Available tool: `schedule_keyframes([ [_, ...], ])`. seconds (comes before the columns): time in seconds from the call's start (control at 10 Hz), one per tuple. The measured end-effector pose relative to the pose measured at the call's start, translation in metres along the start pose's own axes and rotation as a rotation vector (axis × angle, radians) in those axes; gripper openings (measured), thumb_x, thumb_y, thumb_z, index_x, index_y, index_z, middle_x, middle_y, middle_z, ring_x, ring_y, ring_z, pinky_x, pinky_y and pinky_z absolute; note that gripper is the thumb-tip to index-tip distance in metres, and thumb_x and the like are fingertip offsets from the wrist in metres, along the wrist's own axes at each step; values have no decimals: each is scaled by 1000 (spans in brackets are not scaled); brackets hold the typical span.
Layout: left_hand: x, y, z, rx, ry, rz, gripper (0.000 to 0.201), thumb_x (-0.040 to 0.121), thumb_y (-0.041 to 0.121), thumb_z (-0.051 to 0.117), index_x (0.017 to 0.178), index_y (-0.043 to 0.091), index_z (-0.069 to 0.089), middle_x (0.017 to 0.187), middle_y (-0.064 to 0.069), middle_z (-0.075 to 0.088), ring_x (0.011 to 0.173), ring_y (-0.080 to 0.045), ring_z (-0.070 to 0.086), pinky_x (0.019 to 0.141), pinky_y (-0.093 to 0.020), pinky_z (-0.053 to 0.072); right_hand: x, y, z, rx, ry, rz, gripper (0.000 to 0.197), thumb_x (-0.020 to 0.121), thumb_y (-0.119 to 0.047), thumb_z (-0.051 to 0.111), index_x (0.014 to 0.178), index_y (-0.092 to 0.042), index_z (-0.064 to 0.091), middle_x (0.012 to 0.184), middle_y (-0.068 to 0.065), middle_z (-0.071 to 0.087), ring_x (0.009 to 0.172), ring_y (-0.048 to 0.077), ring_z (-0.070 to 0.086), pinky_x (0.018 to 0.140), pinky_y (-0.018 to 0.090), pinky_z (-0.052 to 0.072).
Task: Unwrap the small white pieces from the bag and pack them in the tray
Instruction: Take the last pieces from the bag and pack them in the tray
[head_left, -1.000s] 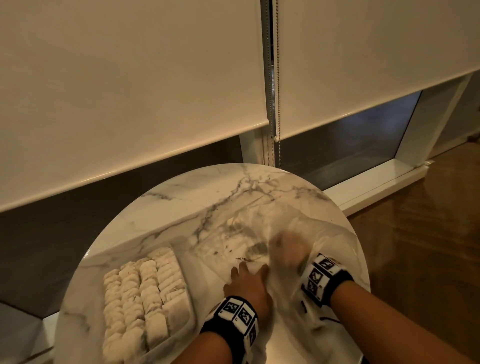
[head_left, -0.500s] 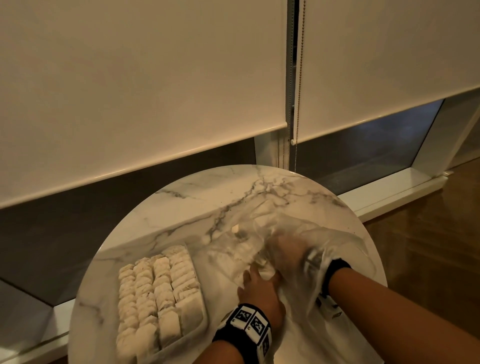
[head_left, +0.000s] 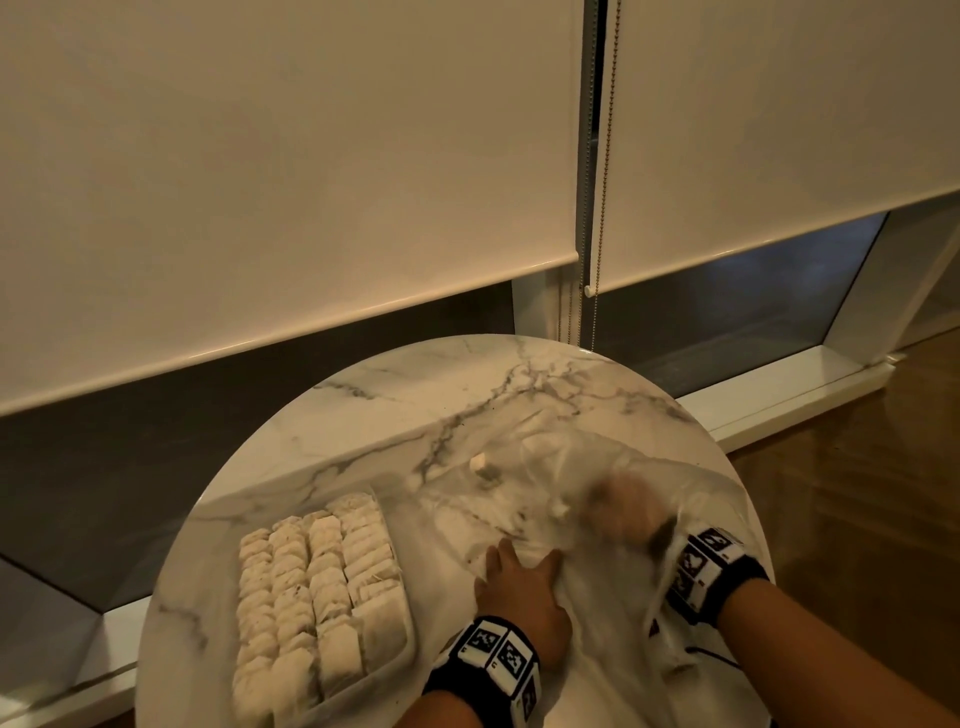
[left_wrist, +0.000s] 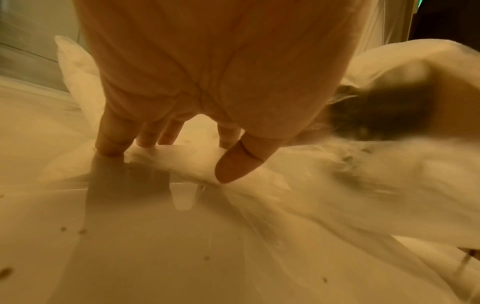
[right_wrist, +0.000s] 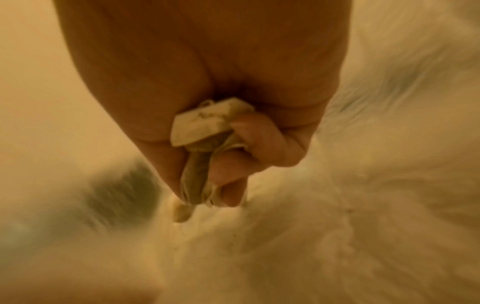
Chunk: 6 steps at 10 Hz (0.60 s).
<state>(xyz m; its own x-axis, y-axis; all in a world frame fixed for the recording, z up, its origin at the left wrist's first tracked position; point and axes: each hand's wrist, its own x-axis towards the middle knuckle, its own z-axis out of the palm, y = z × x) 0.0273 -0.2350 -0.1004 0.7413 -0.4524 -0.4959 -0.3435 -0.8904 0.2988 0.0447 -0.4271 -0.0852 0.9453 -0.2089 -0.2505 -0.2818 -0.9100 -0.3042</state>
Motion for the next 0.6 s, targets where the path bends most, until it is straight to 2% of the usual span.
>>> schedule_keyframes([
  [0.1,1,-1,-1,-32,17,-15,68,88,26,46,151,44,28,164,-21,1,152,-40,2,123,-52,16,-23,7,-2,63,-2,25,38,102,-40,49,119,-13,68,120,5,67,111,19,63,99,25,44],
  [0.2,9,-3,-3,-50,42,-29,64,88,28,46,150,39,33,159,-22,12,149,-41,16,120,-49,25,-55,12,-6,439,-16,126,21,97,-16,60,110,-2,69,101,3,65,78,6,61,71,14,50],
  [0.3,12,-4,-4,-66,31,-40,59,91,29,46,148,35,36,158,-21,15,147,-40,20,119,-47,28,-96,14,-16,639,43,203,11,91,-3,61,85,1,69,74,6,65,49,5,54,42,16,40],
  [0.4,13,-6,-5,-86,7,-42,60,92,33,42,151,34,33,161,-20,10,149,-40,16,121,-46,25,-132,11,-35,726,60,220,18,93,-20,67,85,-5,73,76,9,71,40,-3,56,39,12,37],
  [0.5,8,-11,-6,-185,12,-1,64,95,41,39,156,32,23,164,-17,10,151,-35,14,123,-41,18,-162,13,-62,722,41,201,20,91,-32,69,83,-15,76,72,-1,73,52,-1,65,46,13,44],
  [0.6,-12,-14,-16,-419,197,51,59,100,42,46,155,29,29,161,-10,22,149,-26,24,122,-36,20,-186,6,-90,722,33,131,13,87,-33,72,82,-22,78,75,-8,74,69,7,72,57,20,54],
])
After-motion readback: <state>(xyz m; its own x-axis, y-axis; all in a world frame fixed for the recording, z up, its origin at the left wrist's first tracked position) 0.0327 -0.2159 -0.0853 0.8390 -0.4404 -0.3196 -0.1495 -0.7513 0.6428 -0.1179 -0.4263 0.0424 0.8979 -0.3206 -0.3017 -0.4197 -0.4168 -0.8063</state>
